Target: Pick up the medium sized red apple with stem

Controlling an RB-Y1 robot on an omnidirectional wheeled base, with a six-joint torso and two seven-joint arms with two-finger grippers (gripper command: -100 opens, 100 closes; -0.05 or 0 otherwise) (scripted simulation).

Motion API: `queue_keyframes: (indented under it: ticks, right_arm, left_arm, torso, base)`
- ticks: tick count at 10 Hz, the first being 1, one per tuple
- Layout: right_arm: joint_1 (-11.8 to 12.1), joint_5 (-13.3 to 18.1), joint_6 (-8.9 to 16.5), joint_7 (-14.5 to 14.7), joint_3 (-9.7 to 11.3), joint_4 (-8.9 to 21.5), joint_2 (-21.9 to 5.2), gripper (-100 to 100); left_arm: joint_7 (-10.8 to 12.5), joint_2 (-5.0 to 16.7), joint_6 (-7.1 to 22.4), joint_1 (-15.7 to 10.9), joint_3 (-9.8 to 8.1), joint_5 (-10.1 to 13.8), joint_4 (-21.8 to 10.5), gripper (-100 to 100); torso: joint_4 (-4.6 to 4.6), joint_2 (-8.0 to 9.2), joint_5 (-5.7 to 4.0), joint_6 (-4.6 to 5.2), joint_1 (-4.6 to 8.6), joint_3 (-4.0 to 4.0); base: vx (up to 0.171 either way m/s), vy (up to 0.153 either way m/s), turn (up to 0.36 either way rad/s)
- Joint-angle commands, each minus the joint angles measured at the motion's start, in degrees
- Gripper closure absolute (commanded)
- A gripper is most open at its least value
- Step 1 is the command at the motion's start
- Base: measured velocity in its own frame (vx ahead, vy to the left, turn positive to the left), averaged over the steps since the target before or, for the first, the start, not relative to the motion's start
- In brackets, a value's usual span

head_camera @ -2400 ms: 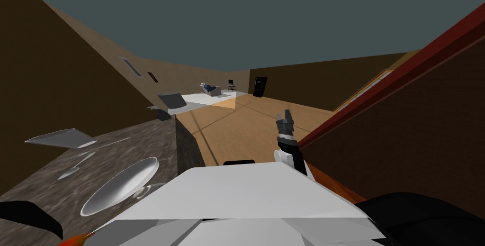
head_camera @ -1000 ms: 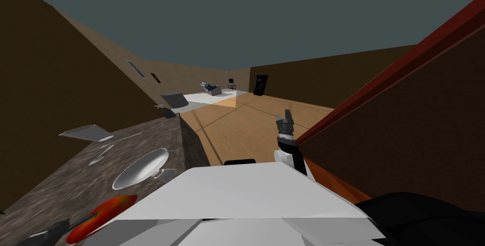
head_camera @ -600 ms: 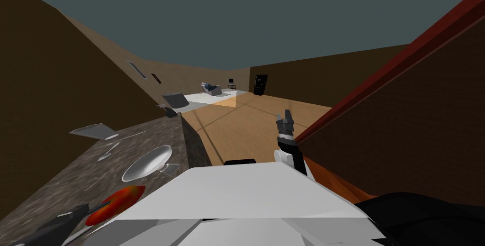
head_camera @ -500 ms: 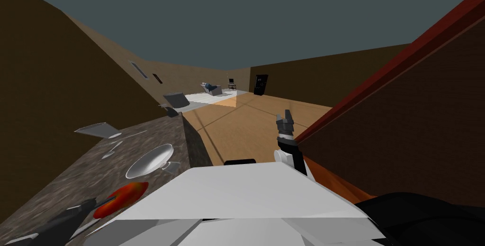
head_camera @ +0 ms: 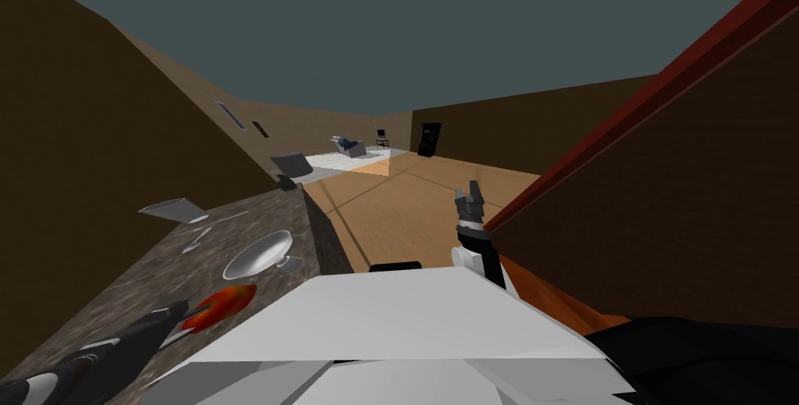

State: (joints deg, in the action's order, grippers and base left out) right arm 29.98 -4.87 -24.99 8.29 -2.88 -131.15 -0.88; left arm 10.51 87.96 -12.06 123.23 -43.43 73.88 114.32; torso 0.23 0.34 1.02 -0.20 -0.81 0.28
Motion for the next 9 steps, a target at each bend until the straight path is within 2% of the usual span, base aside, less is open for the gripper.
queue_keyframes:
  ticks: [1, 3, 4, 5, 7, 8, 9]
  right_arm:
    - [0.0, 0.0, 0.0, 0.0, 0.0, 0.0, 0.0, 0]
    - [-0.01, 0.0, 0.0, 0.0, 0.0, 0.0, 0.0, 0]
    - [0.0, 0.0, 0.0, 0.0, 0.0, 0.0, 0.0, 0]
    - [-0.01, 0.0, 0.0, 0.0, 0.0, 0.0, 0.0, 0]
    - [0.0, 0.0, 0.0, 0.0, 0.0, 0.0, 0.0, 0]
    - [0.0, 0.0, 0.0, 0.0, 0.0, 0.0, 0.0, 0]
    - [0.0, 0.0, 0.0, 0.0, 0.0, 0.0, 0.0, 0]
  left_arm:
    - [1.1, -0.45, 2.86, -1.55, -2.86, 0.07, 0.98, 100]
    - [1.1, -0.45, 5.63, -1.55, -3.48, 0.07, 0.98, 100]
    - [2.13, -0.84, 7.44, -3.13, -6.04, 0.21, 1.95, 100]
    - [2.13, -0.84, 8.9, -3.13, -6.83, 0.21, 1.95, 100]
    - [2.13, -0.84, 10.79, -3.13, -6.83, 0.21, 1.95, 100]
    - [3.15, -1.23, 13.26, -4.7, -9.48, 0.35, 2.91, 100]
    - [3.15, -1.23, 13.96, -4.7, -10.19, 0.35, 2.91, 100]
  torso:
    - [0.0, 0.0, 0.0, 0.0, 0.0, 0.0]
    - [0.05, 0.08, -0.01, 0.07, 0.03, 0.06]
    - [0.0, 0.02, 0.04, -0.02, -0.03, 0.01]
    - [0.04, 0.07, 0.01, 0.07, -0.06, 0.04]
    - [0.0, -0.04, 0.02, 0.03, -0.04, -0.01]
    - [-0.02, -0.12, 0.03, 0.02, -0.04, -0.06]
    - [0.0, -0.02, -0.01, 0.08, -0.02, -0.02]
  base:
    - [-0.087, -0.014, 0.042]
    - [-0.063, -0.005, -0.012]
    - [-0.08, 0.004, 0.047]
    - [-0.076, 0.003, 0.003]
    - [-0.023, 0.002, -0.007]
    - [-0.072, -0.005, 0.039]
    - [-0.098, -0.004, -0.004]
